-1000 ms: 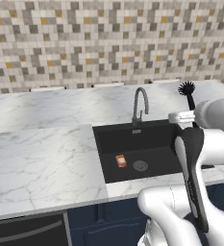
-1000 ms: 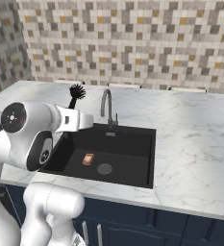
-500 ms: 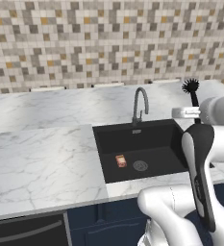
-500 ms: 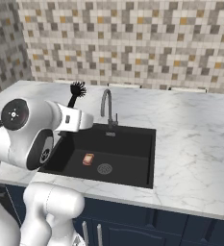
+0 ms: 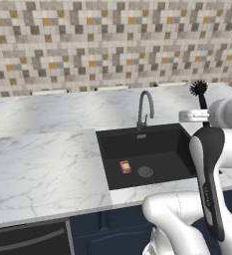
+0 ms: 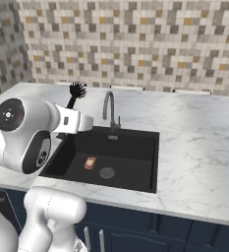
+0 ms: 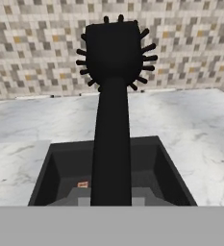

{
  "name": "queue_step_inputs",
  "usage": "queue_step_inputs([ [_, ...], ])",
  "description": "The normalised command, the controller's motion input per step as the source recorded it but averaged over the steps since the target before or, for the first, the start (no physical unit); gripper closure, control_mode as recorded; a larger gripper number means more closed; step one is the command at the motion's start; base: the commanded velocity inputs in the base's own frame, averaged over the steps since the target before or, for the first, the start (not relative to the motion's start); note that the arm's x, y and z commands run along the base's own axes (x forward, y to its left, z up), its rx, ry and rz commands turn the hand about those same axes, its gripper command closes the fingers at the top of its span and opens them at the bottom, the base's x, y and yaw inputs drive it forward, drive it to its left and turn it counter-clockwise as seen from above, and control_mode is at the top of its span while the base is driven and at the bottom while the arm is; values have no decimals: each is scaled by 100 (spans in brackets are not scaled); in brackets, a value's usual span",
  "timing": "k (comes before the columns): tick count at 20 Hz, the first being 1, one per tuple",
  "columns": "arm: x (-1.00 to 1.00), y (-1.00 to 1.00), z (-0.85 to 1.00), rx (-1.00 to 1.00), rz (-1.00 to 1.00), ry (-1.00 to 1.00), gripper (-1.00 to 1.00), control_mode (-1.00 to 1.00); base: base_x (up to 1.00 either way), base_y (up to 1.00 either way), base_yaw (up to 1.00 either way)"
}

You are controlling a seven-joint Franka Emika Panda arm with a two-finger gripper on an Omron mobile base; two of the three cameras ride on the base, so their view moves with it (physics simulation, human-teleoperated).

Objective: Pick up the bar soap and dish brush from the sink, and place them back in the cabinet, and close the cabinet doors.

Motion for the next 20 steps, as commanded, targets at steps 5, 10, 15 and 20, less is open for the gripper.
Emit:
queue_step_inputs([
  [5, -25, 4, 0, 0, 0, 0, 100, -100, 0, 0, 0],
  [10, -24, 13, 0, -4, 0, -2, 100, -100, 0, 0, 0],
  [15, -14, 14, 0, -2, 0, -1, 100, -100, 0, 0, 0],
  [20, -21, 3, 0, 0, 0, 0, 100, -100, 0, 0, 0],
])
